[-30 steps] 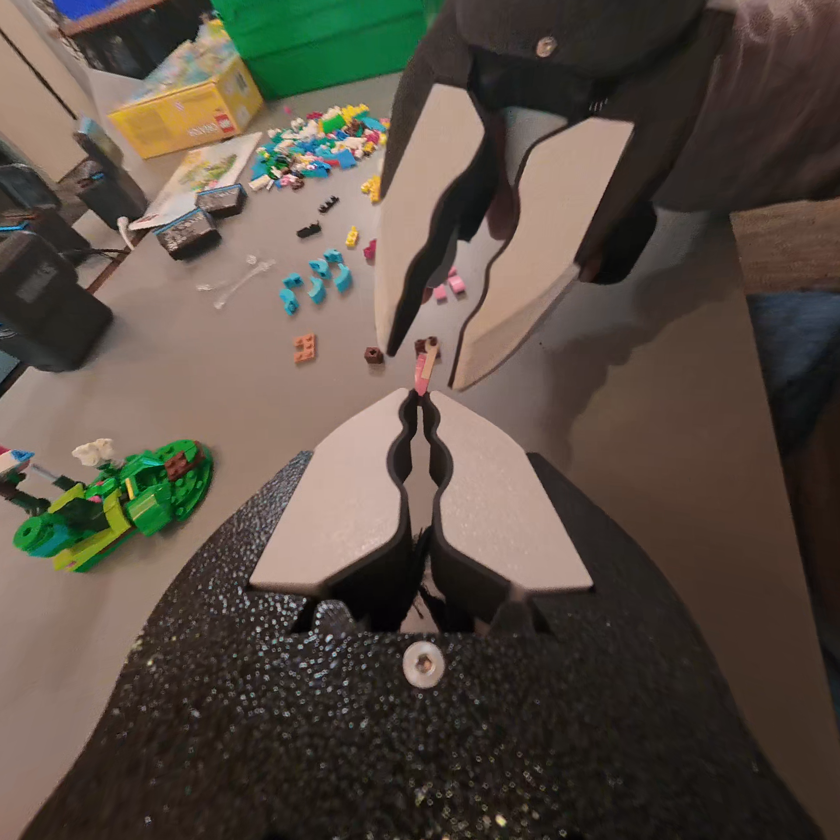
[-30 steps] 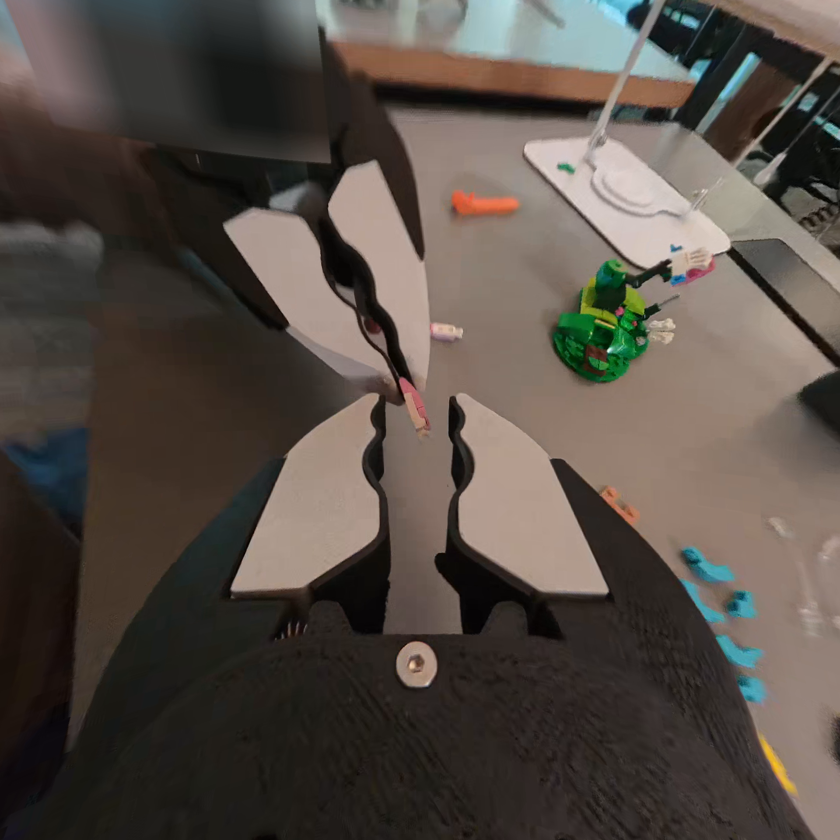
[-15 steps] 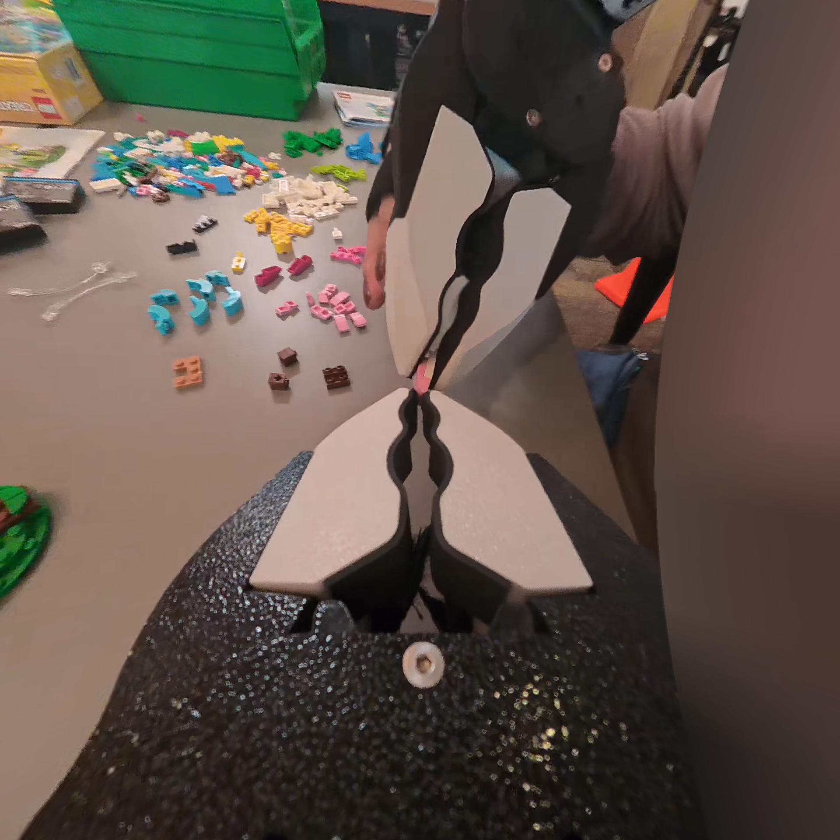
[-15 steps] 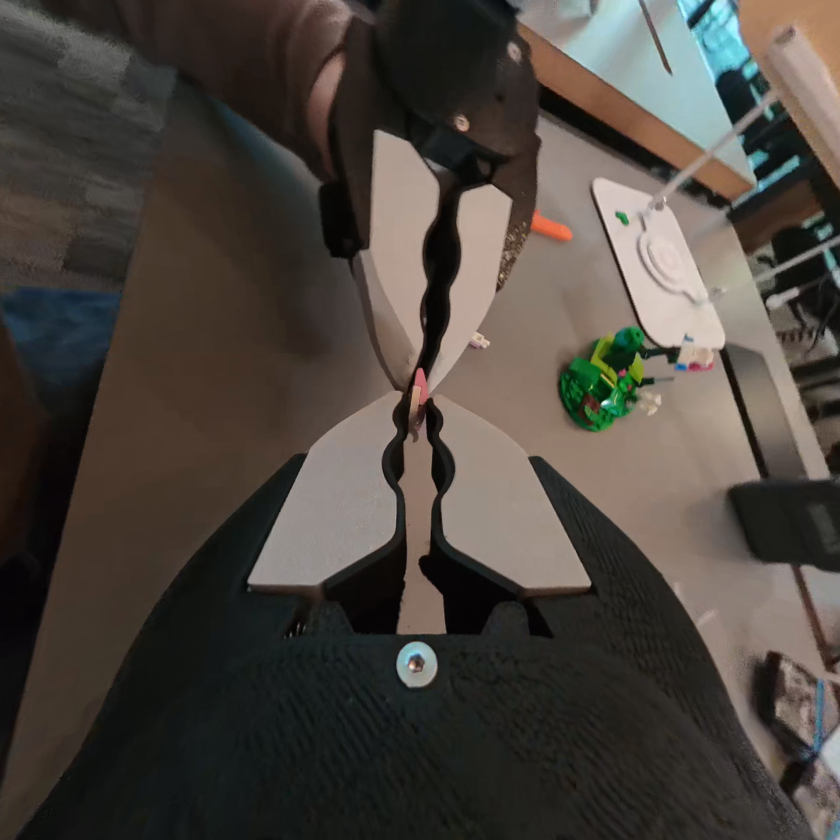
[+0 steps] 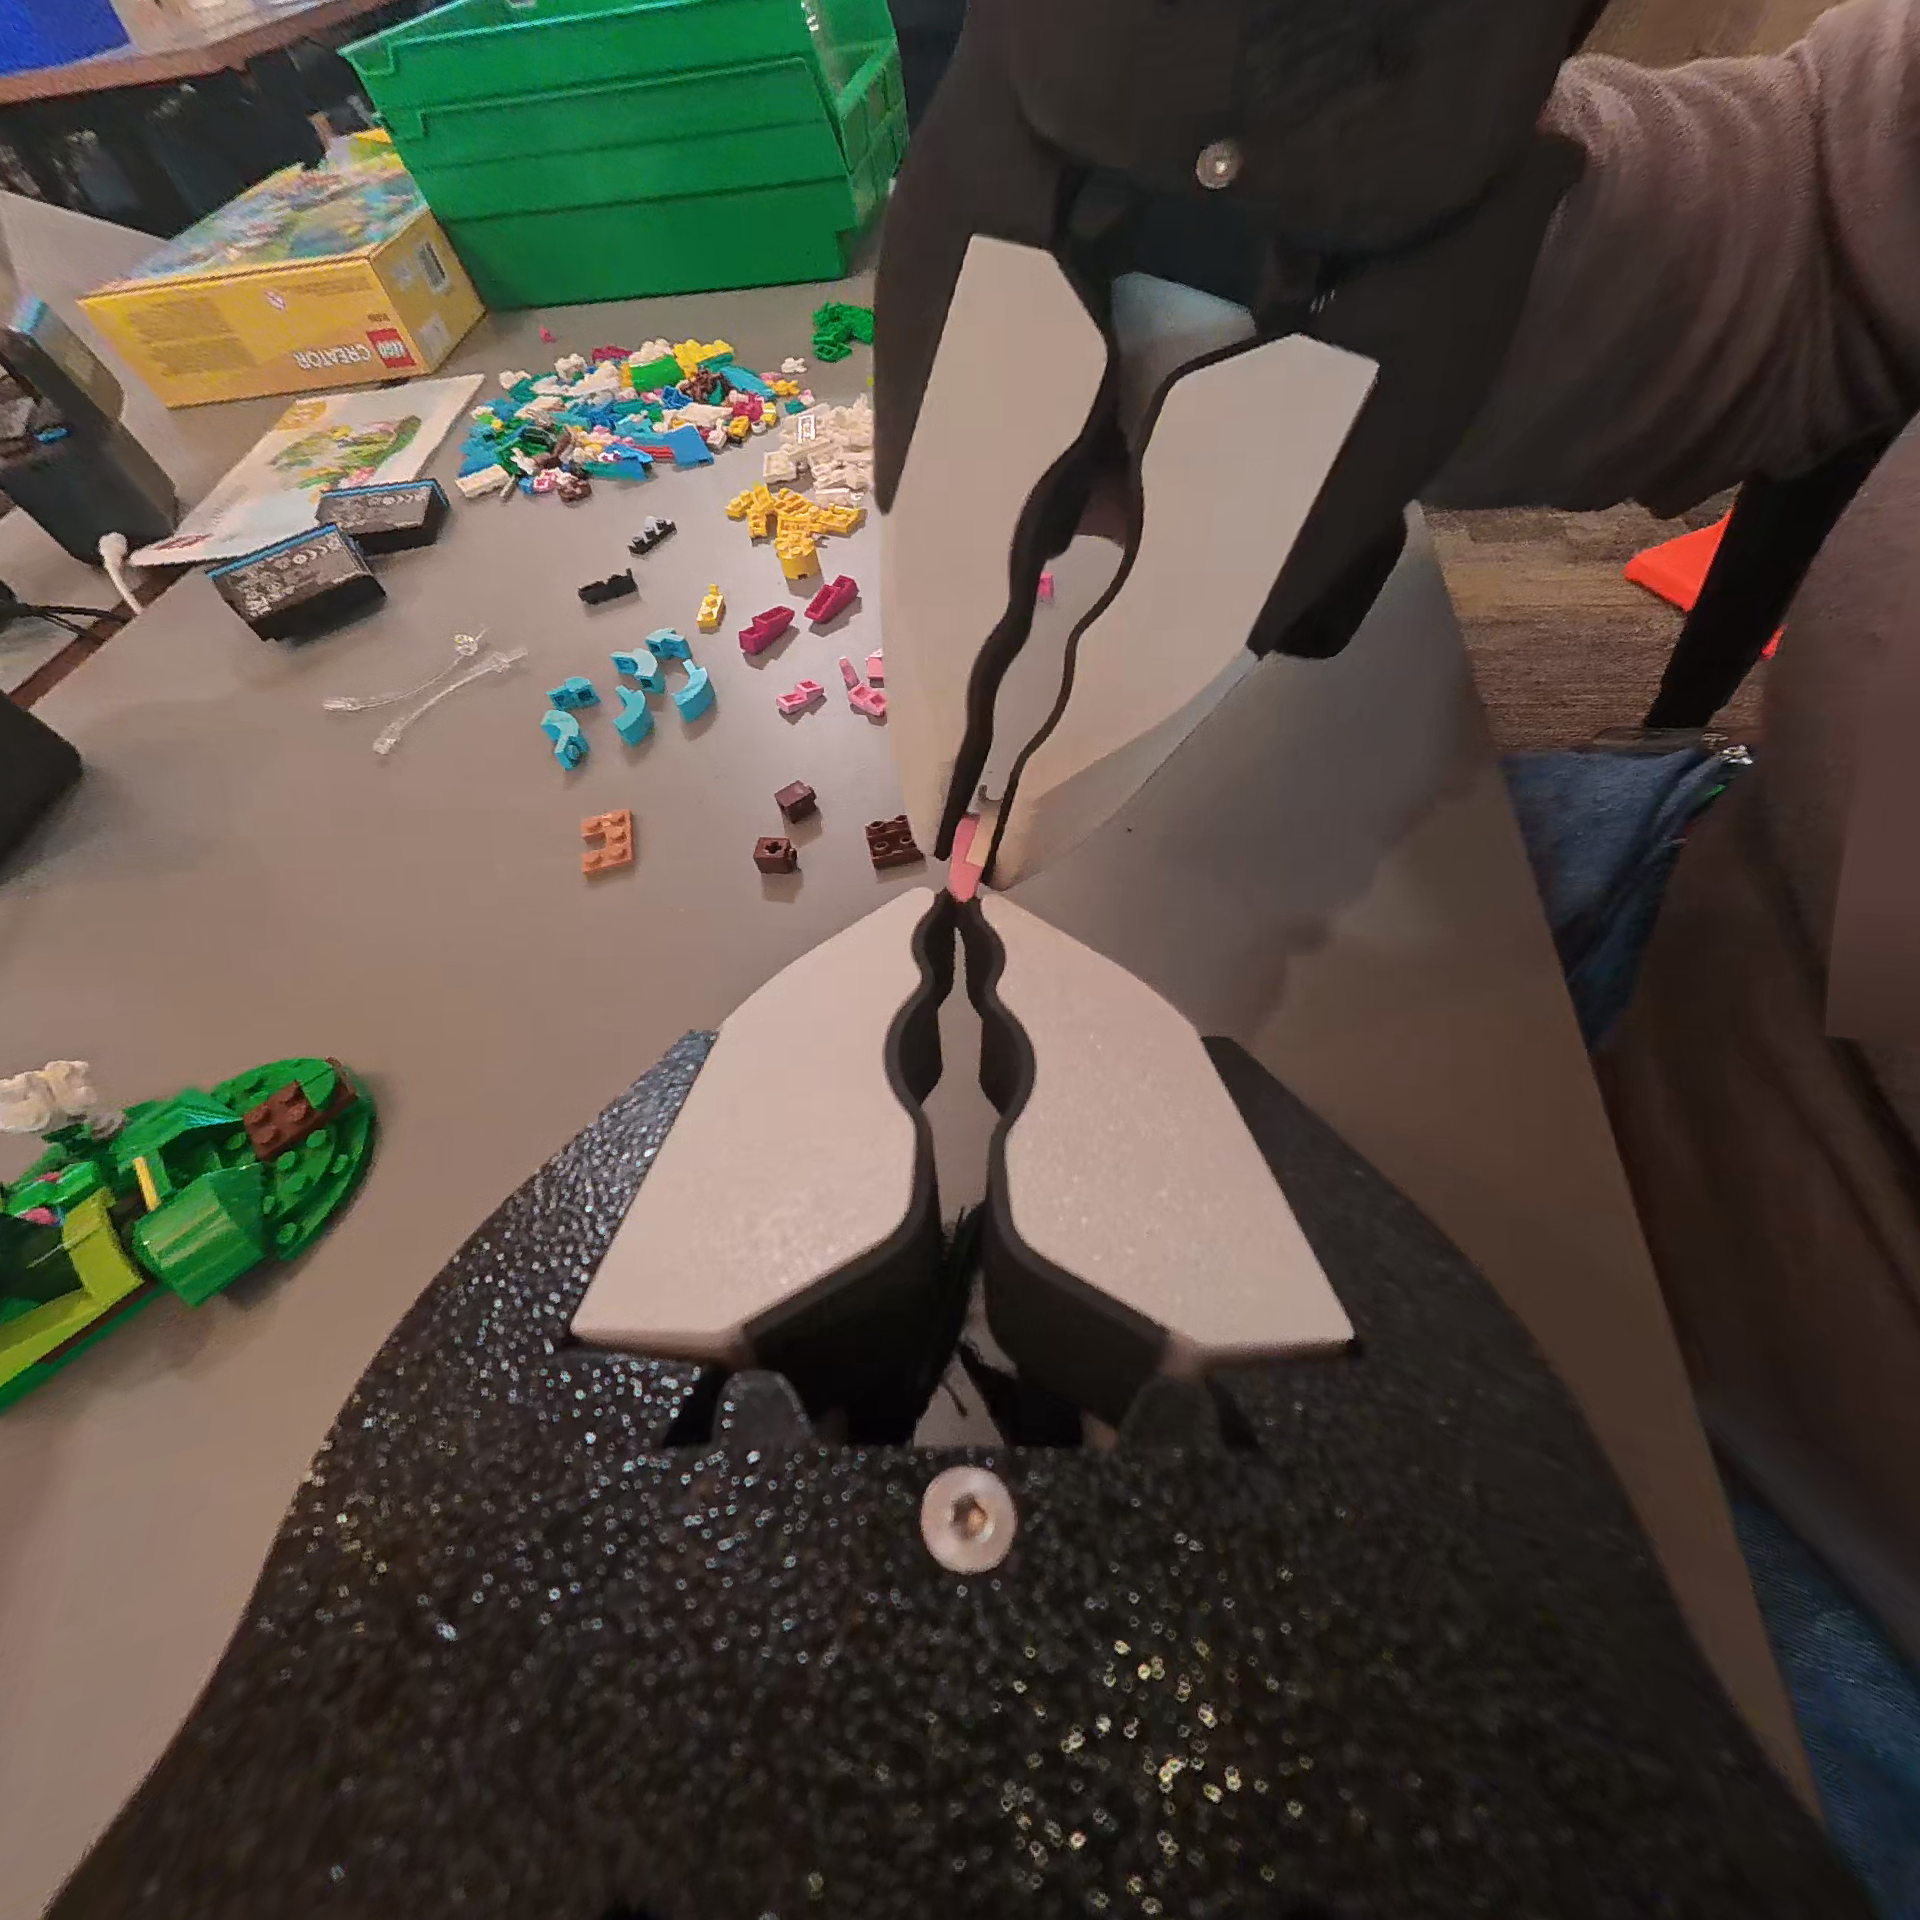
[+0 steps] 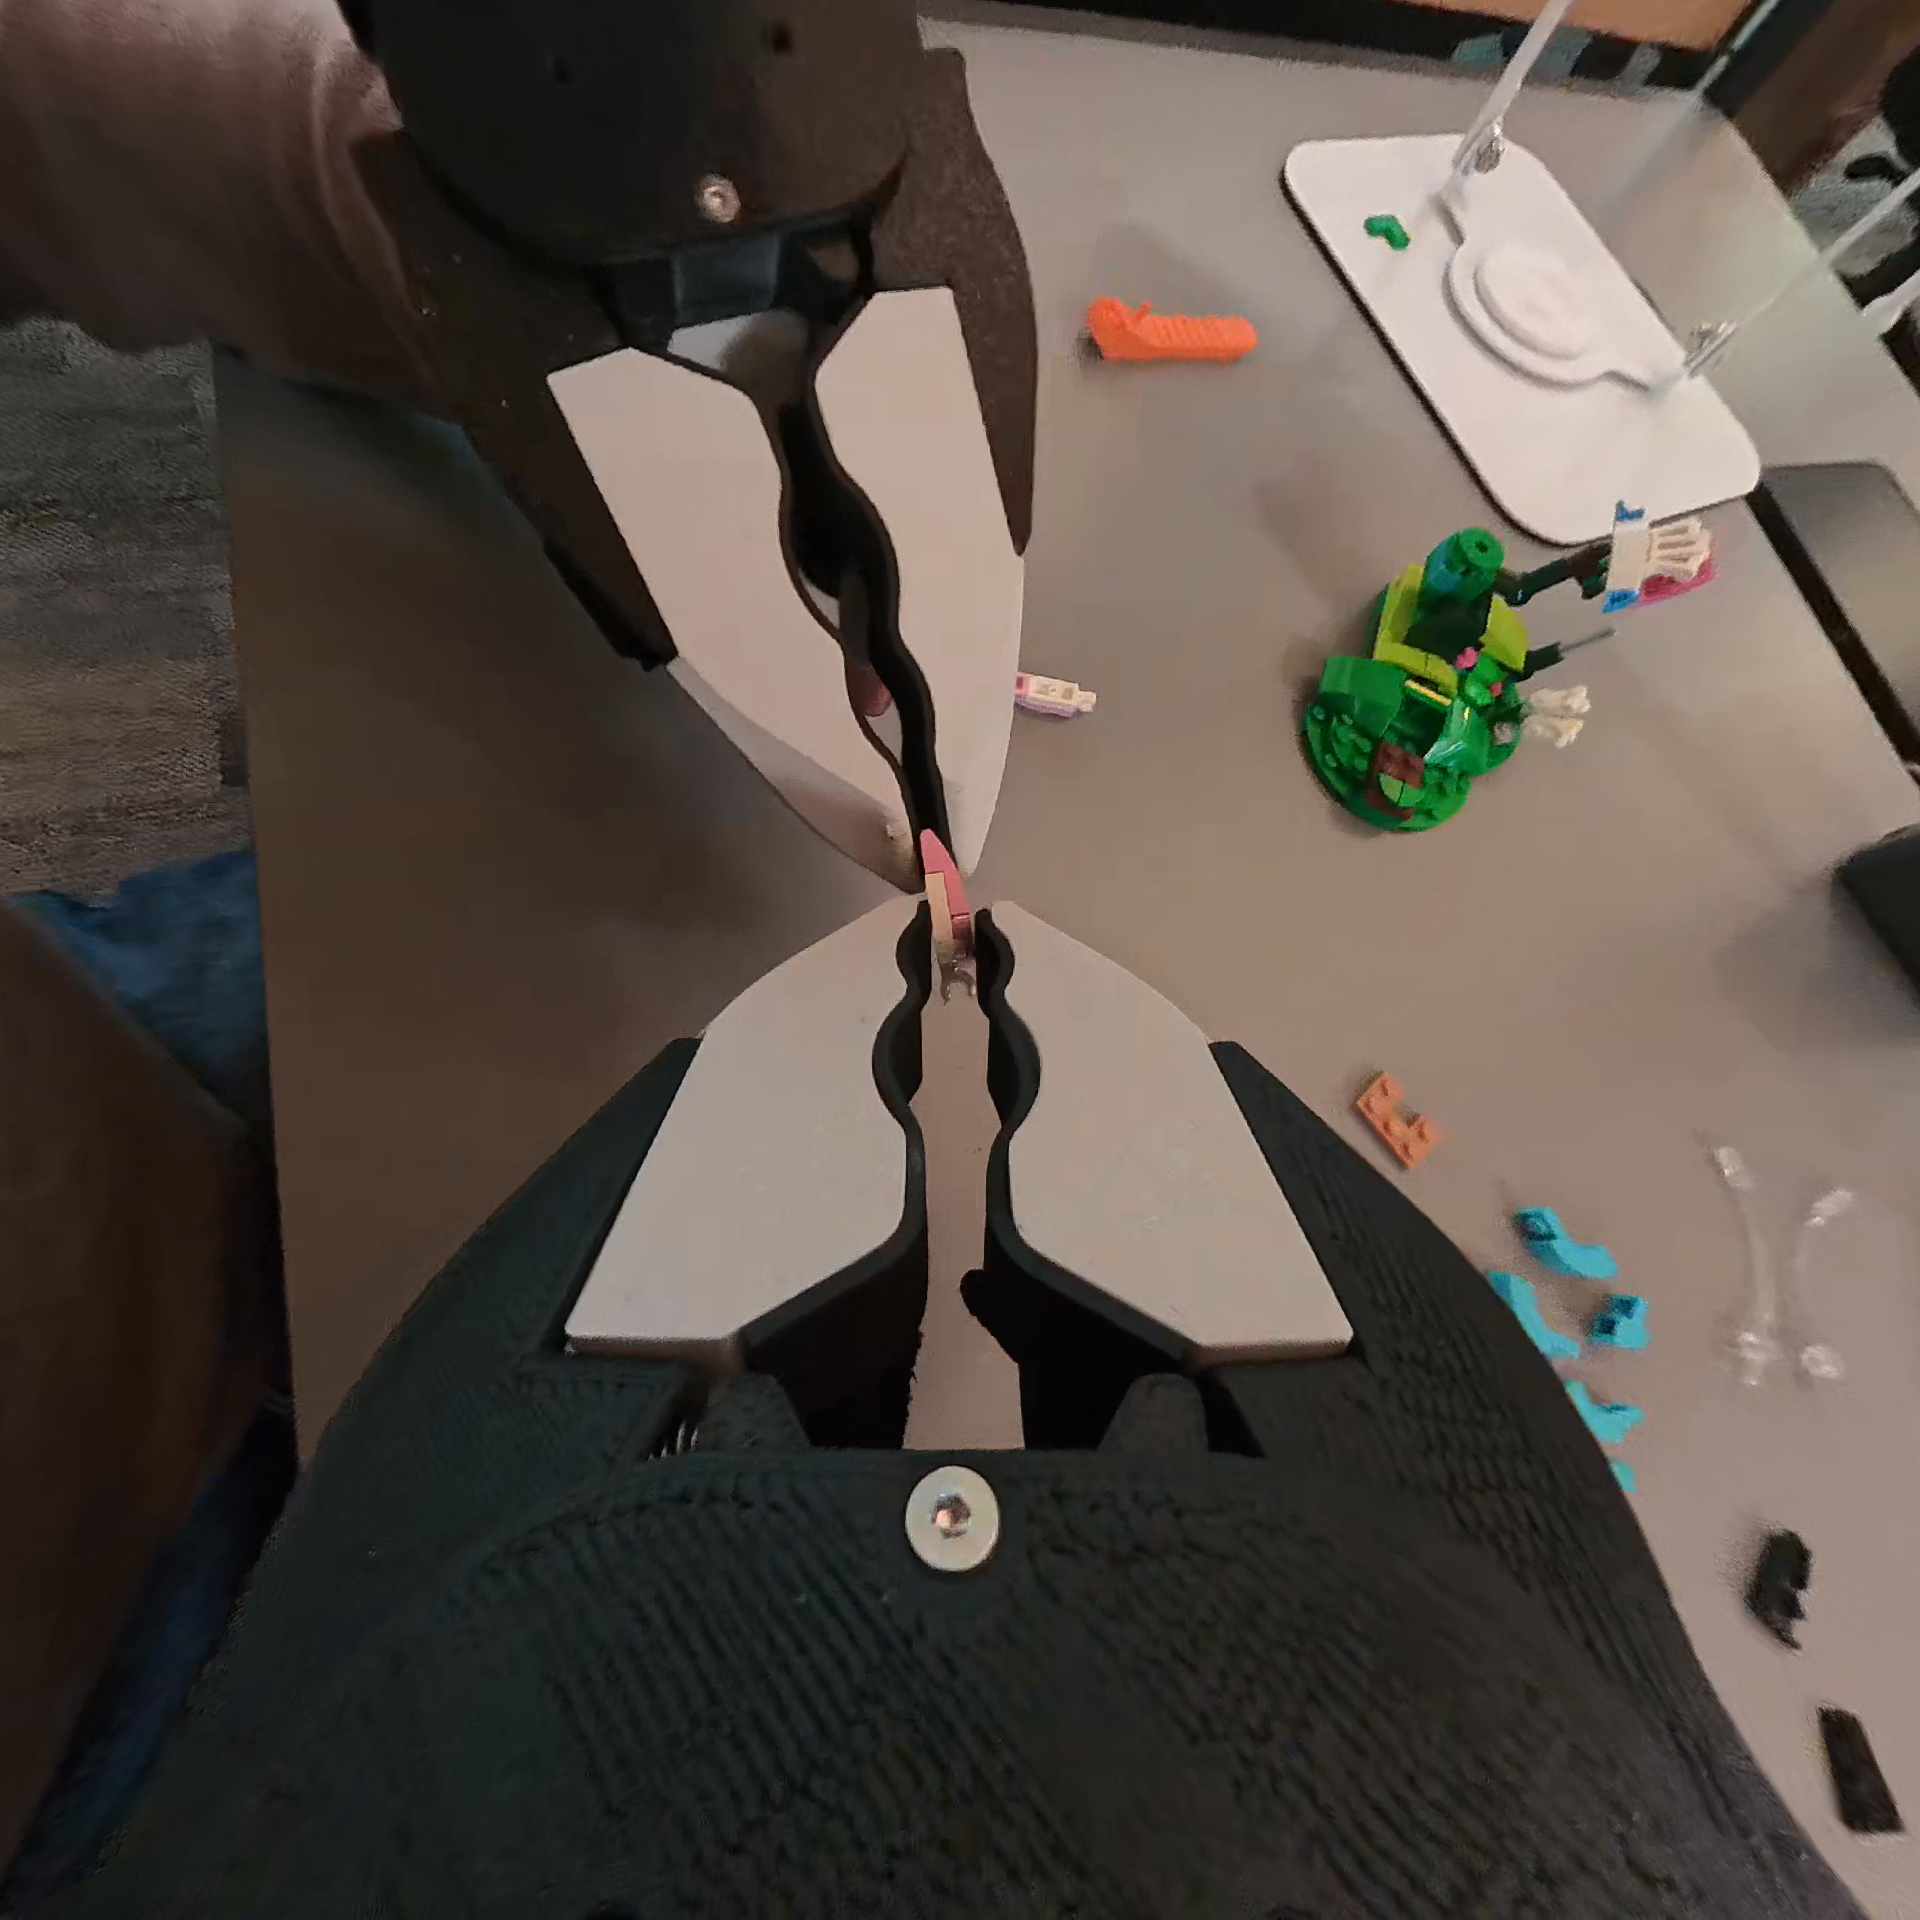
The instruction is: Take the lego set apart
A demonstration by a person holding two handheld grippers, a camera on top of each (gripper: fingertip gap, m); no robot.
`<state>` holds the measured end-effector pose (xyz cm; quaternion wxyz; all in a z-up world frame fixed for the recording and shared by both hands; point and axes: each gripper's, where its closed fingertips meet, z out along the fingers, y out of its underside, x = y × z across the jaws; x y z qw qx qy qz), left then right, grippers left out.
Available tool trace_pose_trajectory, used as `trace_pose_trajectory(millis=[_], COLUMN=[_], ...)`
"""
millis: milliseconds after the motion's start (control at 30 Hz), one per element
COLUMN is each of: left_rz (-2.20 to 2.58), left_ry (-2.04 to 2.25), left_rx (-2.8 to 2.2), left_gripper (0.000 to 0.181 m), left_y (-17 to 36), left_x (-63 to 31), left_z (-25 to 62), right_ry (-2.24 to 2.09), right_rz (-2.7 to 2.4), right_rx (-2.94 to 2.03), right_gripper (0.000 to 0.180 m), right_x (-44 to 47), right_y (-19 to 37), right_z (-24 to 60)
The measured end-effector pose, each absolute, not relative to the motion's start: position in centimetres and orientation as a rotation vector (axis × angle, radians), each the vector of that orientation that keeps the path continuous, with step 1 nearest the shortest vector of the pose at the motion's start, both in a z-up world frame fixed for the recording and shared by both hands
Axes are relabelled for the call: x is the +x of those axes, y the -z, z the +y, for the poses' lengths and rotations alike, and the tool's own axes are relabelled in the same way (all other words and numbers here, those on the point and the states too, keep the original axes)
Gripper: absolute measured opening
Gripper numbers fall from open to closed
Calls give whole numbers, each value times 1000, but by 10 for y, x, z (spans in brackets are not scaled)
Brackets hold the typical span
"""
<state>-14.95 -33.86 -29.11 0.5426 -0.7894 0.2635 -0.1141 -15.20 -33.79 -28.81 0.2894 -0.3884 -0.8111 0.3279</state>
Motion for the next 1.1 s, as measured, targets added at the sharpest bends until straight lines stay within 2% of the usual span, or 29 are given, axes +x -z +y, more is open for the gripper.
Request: trace_pose_trajectory(millis=[700,867,1100], left_rz=[661,729,770], left_ry=[123,-25,3], left_rx=[-1864,-1820,-1780], left_gripper=[2,19,9], left_y=[293,291,287], left_x=[-149,-148,-143], left_z=[-336,-333,-335], right_ry=[-700,-706,-730], right_rz=[-2188,-2189,-2238], right_rx=[-968,-972,-927], right_gripper=[5,5,5], right_x=[-152,-152,-147], right_y=[299,297,295], right_z=[-335,-332,-337])
